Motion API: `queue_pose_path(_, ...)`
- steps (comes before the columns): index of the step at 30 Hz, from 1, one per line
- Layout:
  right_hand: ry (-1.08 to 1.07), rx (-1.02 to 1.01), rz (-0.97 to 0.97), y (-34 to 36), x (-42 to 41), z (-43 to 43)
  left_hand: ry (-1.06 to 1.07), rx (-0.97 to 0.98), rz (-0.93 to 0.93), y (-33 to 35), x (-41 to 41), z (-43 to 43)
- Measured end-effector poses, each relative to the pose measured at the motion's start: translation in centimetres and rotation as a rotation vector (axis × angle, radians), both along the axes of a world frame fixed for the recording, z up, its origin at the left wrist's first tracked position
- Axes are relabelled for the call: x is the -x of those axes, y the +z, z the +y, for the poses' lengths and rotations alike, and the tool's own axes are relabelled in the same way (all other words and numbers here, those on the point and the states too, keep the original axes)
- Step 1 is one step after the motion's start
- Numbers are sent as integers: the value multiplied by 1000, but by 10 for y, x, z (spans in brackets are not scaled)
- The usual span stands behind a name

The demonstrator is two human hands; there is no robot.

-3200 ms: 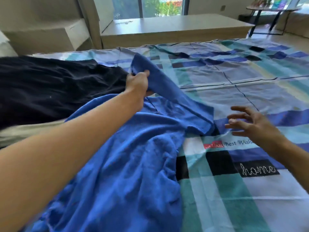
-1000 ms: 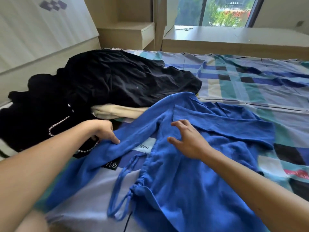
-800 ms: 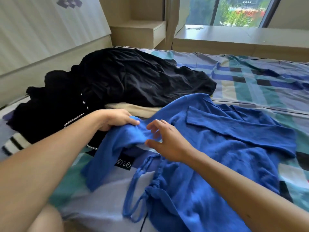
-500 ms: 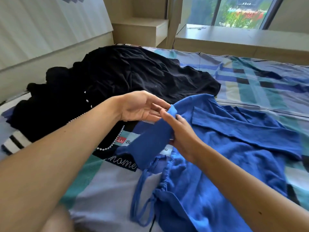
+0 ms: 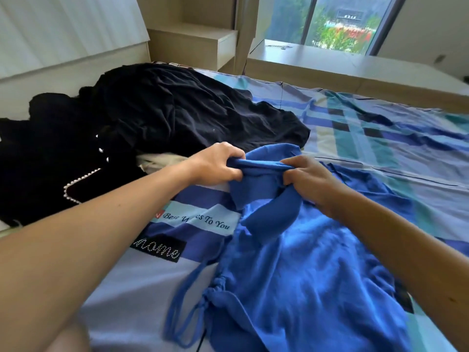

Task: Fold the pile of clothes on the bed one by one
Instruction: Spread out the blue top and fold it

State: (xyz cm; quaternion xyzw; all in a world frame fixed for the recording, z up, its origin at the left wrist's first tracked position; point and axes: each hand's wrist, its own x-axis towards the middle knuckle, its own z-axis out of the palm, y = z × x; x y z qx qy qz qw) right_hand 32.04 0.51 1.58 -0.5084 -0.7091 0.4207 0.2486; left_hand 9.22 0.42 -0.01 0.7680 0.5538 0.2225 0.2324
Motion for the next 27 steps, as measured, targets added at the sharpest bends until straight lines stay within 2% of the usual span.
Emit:
queue_pose_path(6, -103, -281, -366, 6, -53, 33, 52, -30, -53, -1, 2, 14)
queue_pose_path(9, -106, -299, -514, 2, -78, 50, 94, -116, -16, 2, 0, 22)
queue_pose_path(11, -111, -266, -578, -5, -94, 56, 112, -130, -62, 3, 0, 28)
queue_pose_path(13, -115, -185, -534, -18, -108, 62, 94, -104, -118, 4, -3, 32)
queue_pose_path(18, -117, -46, -124, -51, -133, 71, 13, 16, -175, -10, -1, 36)
queue_pose_path(20, -139, -29, -47, -57, -145, 73, -44, 103, -144, -18, 0, 36)
queue_pose_path(23, -173, -67, -7, -59, -164, 75, -100, 230, 93, -30, 3, 38)
queue_pose_path(25, -193, -84, -32, -57, -179, 77, -88, 201, 304, -35, 1, 44)
queue_pose_path(27, -200, -77, -53, -52, -191, 79, -38, 145, 328, -30, -5, 53)
